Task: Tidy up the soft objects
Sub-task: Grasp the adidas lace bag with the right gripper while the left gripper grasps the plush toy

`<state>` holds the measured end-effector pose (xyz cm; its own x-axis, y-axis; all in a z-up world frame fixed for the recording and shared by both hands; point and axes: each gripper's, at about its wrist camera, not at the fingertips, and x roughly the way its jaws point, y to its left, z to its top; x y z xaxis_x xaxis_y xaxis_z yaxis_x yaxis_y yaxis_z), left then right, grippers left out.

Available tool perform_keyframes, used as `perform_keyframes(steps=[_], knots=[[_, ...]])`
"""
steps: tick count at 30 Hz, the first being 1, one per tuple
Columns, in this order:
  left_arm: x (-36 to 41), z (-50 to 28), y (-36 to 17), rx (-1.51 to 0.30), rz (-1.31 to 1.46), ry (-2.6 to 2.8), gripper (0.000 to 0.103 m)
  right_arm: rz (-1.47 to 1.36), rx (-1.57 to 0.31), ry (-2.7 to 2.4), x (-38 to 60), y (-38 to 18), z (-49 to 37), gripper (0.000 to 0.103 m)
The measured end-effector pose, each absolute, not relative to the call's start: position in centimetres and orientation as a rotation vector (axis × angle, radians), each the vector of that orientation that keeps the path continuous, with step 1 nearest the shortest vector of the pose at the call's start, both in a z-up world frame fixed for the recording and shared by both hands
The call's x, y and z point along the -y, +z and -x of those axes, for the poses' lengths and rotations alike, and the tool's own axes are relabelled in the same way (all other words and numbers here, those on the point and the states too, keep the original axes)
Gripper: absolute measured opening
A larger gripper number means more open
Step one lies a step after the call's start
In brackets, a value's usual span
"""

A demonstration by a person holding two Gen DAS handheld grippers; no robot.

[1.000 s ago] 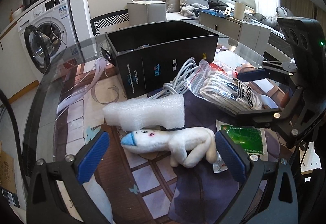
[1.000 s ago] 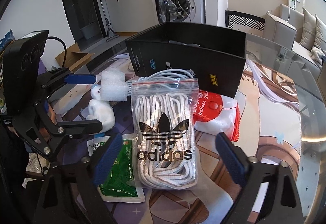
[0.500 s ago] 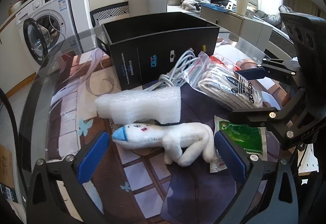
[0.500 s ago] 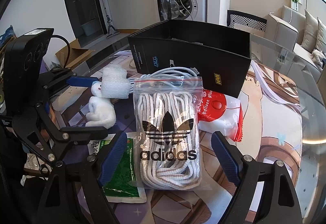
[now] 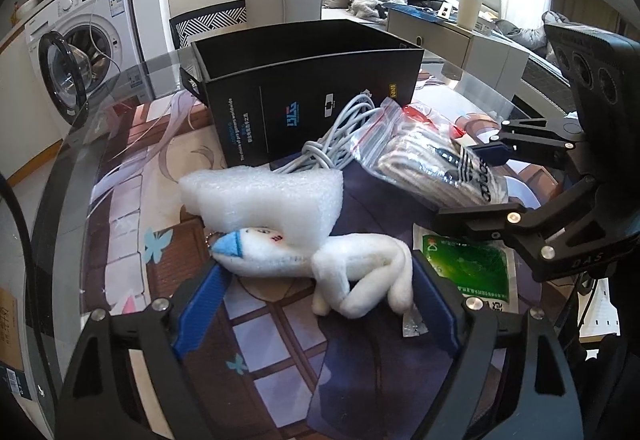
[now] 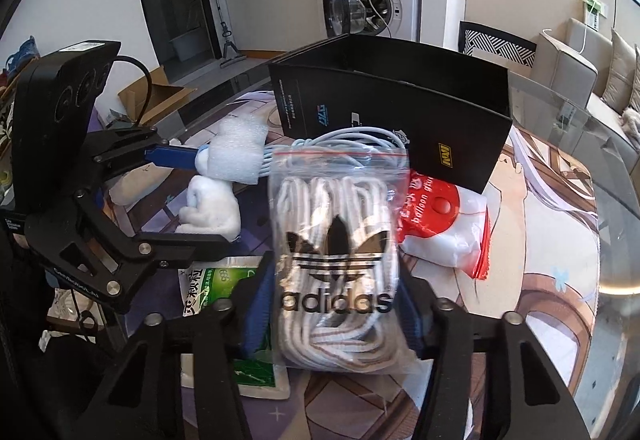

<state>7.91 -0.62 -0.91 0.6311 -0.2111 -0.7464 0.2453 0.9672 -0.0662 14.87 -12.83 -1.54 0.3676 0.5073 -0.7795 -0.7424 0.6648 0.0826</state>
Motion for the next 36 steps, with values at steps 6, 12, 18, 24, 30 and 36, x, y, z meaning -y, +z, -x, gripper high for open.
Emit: perform_keyframes(steps=[6,12,18,24,30,36], knots=[[0.7,-7.6,-0.7,-0.838,-0.048,-0.28,0.086,0.32,-0.855,0.835,12.9,-1.2,-14.6,0.048],[0.6,-7.3,-0.2,-0.821,-0.054,-0.29,0.086,0.314,-0.818,0.838,13.3,-0.1,-14.3,0.047],[0.5,-7.0,0.4,-0.803,-0.054,-0.298,0.086,0.303,-0.797,0.832,14.1,0.4,-14.4,0.047],[0.3,-6.6,1.3,-0.774,-0.041,-0.307,0.086,0.292,-0.774,0.825,15.1,1.2,-13.9,0.047],[0.4,-6.3,2.5,-0.741,-0.028,-0.312,0.086,0.284,-0.74,0.823,16.0,2.4,-13.3,0.047],[0.5,-6.1,4.0,-0.707,-0.021,-0.329,0.086,0.277,-0.706,0.808,16.9,3.6,-12.7,0.047]])
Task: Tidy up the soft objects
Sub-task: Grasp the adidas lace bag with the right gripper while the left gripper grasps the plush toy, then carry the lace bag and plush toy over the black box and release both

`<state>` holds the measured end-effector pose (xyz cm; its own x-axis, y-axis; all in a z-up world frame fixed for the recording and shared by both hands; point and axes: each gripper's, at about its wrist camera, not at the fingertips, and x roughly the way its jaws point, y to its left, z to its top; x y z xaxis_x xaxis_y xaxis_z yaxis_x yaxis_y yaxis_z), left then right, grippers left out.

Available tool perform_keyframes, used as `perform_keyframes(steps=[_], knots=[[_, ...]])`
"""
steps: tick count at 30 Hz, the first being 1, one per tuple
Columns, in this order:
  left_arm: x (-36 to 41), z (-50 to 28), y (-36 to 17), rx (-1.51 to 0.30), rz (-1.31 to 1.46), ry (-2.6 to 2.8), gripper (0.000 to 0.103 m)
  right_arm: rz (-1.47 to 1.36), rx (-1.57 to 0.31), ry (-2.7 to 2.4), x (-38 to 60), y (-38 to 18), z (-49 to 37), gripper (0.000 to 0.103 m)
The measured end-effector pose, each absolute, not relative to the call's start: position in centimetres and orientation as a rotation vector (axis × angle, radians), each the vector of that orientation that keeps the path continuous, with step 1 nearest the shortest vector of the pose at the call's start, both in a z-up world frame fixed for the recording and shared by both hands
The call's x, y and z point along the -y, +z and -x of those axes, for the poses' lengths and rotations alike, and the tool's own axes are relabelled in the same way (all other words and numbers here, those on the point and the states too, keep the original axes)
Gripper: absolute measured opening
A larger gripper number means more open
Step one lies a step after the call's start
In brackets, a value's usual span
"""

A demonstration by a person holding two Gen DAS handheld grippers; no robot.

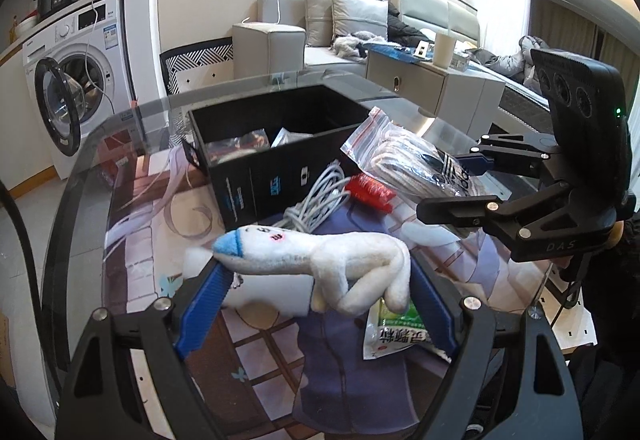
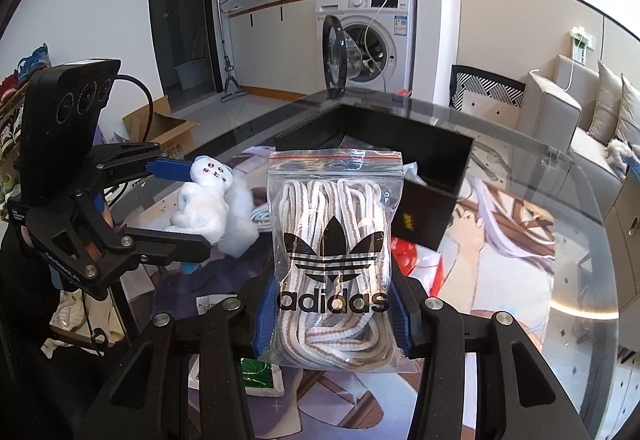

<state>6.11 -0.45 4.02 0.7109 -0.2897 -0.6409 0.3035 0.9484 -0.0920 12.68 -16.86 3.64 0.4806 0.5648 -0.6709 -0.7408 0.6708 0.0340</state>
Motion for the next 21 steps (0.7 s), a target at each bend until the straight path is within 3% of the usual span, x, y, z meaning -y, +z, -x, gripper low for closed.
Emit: perform_keyframes(steps=[21], knots=[[0.2,-10.5,7.3,-0.594,-0.029,-0.217,0.086,0.151,-0.632,0.702,16.5,8.0,-15.8,0.047]])
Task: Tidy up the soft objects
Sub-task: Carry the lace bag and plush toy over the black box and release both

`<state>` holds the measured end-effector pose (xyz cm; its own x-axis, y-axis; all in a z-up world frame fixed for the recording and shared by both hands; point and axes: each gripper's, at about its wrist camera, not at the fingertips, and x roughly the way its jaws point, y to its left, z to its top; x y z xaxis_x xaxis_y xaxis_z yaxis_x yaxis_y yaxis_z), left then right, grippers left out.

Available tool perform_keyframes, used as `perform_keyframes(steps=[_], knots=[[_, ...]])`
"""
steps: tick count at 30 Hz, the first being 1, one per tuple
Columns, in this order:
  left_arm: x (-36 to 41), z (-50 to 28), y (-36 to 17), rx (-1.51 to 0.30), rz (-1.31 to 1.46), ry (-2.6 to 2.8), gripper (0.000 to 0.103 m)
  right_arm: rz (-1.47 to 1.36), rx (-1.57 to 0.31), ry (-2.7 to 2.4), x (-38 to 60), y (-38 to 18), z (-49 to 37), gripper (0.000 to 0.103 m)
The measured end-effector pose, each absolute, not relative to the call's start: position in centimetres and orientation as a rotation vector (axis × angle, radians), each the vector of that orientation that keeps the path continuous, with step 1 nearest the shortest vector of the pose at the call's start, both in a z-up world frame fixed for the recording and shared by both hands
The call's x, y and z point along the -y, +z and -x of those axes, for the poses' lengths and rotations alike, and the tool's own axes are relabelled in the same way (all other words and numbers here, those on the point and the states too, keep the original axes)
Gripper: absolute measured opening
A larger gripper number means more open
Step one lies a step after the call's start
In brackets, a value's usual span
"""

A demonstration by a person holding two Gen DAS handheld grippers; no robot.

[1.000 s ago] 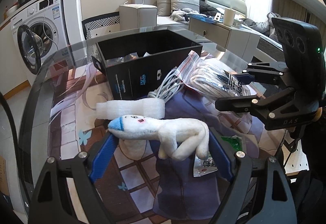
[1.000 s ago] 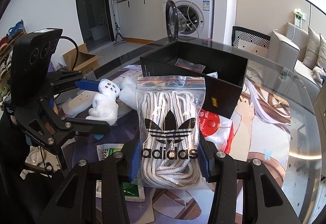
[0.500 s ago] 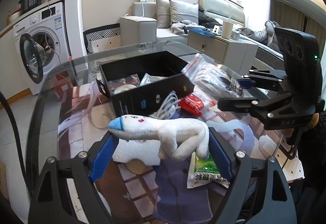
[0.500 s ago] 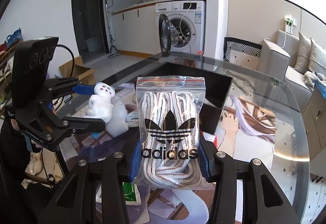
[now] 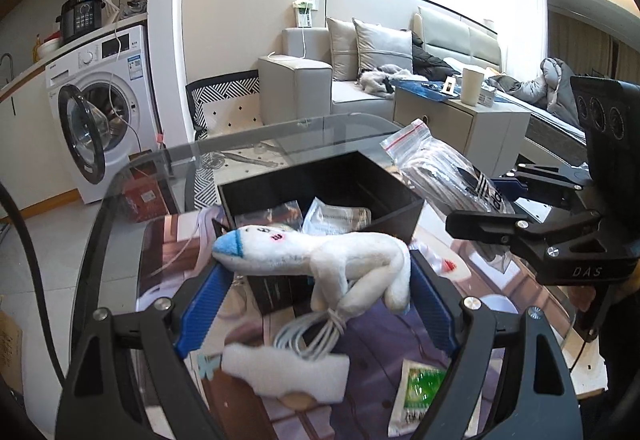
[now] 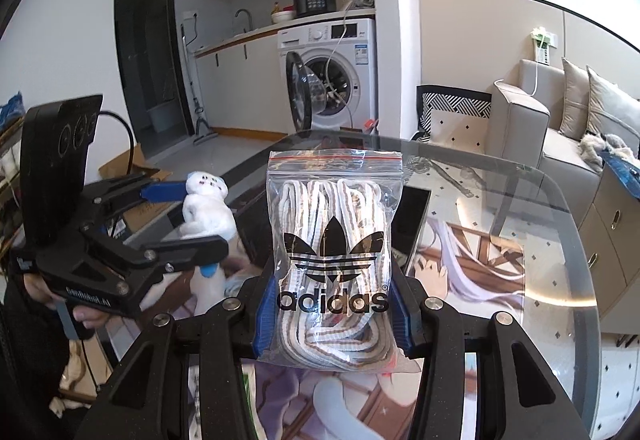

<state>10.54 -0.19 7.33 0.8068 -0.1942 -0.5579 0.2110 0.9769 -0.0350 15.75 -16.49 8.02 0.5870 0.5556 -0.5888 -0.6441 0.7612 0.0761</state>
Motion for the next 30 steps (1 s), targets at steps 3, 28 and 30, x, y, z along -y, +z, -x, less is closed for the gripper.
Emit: perform_keyframes(steps=[3,28,30], knots=[[0.3,-11.5,7.4,-0.586,-0.03,-0.206,0.086,0.135,-0.628,0.697,16.1,8.2,-16.7,0.047],[-0.4,-18.3,5.7,-0.613,-0.055,-0.147,0.086,0.078,-0.625,0.669,12.6,6.8,-24.2,0.047],[-0.4,-18.7,5.5,-0.619,-0.055,-0.147,0.086,0.082,-0.627,0.671,12.2,6.5,-24.5,0.047]])
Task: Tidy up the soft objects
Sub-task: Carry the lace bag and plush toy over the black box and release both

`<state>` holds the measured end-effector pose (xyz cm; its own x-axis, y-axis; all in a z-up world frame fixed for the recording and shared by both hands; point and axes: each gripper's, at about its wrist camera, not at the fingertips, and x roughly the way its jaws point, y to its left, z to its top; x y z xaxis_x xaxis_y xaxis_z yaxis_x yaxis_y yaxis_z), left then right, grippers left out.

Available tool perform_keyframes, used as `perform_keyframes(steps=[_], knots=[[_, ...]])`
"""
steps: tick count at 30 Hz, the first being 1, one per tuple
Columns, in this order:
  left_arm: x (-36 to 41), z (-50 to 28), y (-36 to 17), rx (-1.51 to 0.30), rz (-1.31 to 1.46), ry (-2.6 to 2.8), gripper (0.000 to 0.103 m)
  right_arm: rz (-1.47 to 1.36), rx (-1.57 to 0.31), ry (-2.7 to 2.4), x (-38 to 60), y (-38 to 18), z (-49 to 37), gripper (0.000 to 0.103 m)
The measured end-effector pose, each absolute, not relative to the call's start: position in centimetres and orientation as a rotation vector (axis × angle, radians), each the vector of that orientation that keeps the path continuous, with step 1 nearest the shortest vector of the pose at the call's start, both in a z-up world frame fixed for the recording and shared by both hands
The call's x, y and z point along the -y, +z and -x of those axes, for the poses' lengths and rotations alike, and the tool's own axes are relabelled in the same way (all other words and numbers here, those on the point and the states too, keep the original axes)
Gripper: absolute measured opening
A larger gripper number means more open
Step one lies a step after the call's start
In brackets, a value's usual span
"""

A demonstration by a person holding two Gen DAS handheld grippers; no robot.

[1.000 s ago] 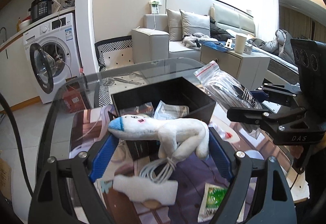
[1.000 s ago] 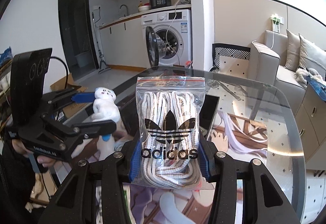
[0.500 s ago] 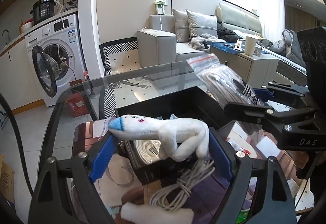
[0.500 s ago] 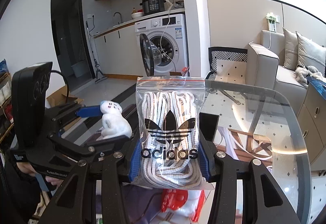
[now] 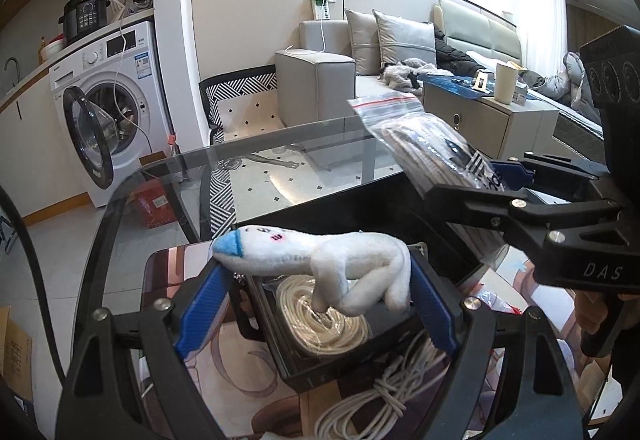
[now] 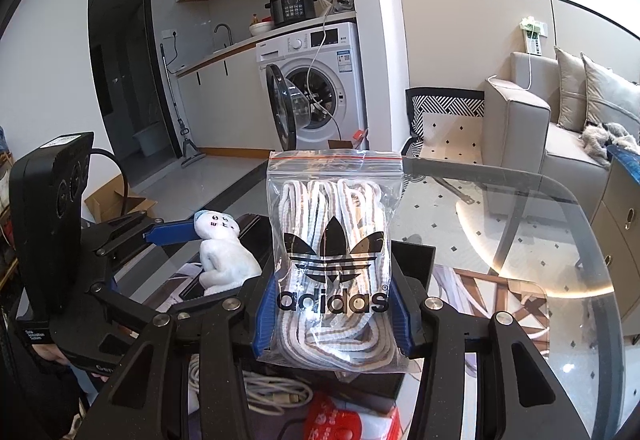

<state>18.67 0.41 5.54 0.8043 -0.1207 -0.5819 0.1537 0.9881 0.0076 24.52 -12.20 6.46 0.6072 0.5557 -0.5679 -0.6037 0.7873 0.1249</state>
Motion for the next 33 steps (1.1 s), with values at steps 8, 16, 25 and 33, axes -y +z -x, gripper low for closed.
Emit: perform_keyframes(steps=[8,16,25,33], knots=[[-0.1,-19.6,4.7,-0.636,-0.095,-0.144,0.086,0.087,-0.642,0.67,11.4,5.5,-25.9,0.047],[-0.2,-20.2,4.3,-0.651,-0.111,-0.151,0.086,0.097,-0.645,0.665,11.1,5.2,-26.7,0.048],[0.1,-20.6,4.0,-0.661,-0.118,-0.141,0.087,0.109,-0.639,0.657,11.1,4.7,-26.8,0.075],[-0.5,-19.9,3.9,-0.672,-0.056,-0.147,0.098,0.091,-0.587,0.596,13.7,6.0,-25.0,0.092]])
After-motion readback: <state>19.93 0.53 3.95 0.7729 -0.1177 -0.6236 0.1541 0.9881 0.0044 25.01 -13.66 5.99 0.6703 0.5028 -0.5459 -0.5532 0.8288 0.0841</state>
